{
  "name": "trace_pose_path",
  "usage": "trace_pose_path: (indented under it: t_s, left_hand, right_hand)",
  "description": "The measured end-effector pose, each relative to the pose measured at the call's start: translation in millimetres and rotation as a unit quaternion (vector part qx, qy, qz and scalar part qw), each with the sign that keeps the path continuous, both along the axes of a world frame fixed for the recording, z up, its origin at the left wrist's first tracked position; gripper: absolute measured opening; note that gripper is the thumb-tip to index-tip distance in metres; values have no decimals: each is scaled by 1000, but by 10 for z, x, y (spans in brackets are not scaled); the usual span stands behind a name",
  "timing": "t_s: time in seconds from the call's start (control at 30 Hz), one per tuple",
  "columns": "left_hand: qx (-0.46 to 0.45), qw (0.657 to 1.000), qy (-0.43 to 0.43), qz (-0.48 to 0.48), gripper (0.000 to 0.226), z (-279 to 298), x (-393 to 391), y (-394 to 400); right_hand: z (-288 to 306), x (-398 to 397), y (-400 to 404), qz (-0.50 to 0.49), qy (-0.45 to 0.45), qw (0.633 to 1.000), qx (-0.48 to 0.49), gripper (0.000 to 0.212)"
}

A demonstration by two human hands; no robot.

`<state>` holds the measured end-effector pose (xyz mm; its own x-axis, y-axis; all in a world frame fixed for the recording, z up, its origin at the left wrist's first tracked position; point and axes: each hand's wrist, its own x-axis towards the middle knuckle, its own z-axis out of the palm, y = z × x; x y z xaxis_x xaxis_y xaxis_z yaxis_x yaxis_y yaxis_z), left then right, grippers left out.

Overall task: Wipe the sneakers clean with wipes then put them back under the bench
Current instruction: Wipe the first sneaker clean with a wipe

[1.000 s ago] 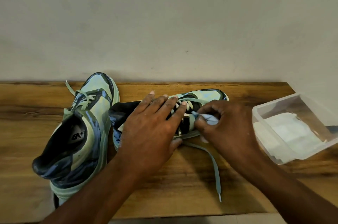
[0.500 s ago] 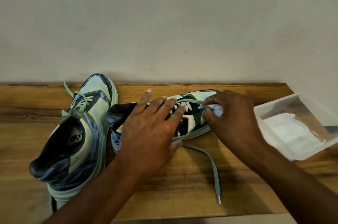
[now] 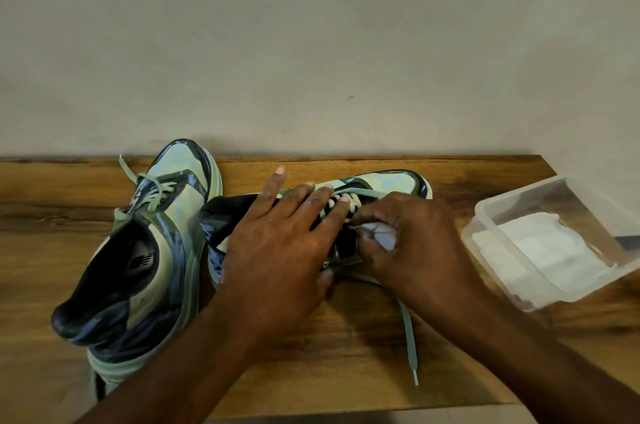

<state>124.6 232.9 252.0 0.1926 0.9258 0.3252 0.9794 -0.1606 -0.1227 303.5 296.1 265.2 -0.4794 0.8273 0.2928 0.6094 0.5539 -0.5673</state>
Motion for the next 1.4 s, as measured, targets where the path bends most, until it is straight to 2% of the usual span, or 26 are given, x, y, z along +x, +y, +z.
trace_pose_path:
  t_s: [0.2, 0.4, 0.53, 0.6, 0.77, 0.93, 1.1, 1.27, 1.4]
  left_hand:
    - [5, 1000, 3, 0, 88, -9, 7, -30]
    - [-1, 1000, 4, 1, 86, -14, 14, -38]
    - [2, 1000, 1, 0, 85, -9, 17, -44]
    - [-1, 1000, -4, 0, 85, -8, 26, -36]
    - [-6, 1000, -14, 3, 86, -2, 30, -28]
    - [-7, 1000, -13, 1, 86, -9, 23, -21]
    - [-9, 1000, -12, 3, 87, -4, 24, -22]
    - [-8, 1000, -12, 5, 86, 2, 30, -28]
    - [-15, 1000, -12, 9, 87, 5, 33, -25]
  right_hand:
    - [-75, 263, -32, -99, 94, 991, 13, 25]
    - [-295, 139, -311, -49, 88, 994, 33, 27]
    - [-208, 282, -169, -119, 147, 982, 2, 31]
    - [-230, 267, -182, -123, 161, 979, -8, 34]
    - [-322, 152, -333, -70, 132, 989, 19, 26]
    - [-239, 304, -118, -143, 167, 976, 1, 31]
    - [-336, 138, -312, -78, 129, 988, 19, 24]
    - [-182, 298, -90, -135, 165, 977, -12, 31]
    - [-273, 169, -275, -105, 132, 986, 10, 26]
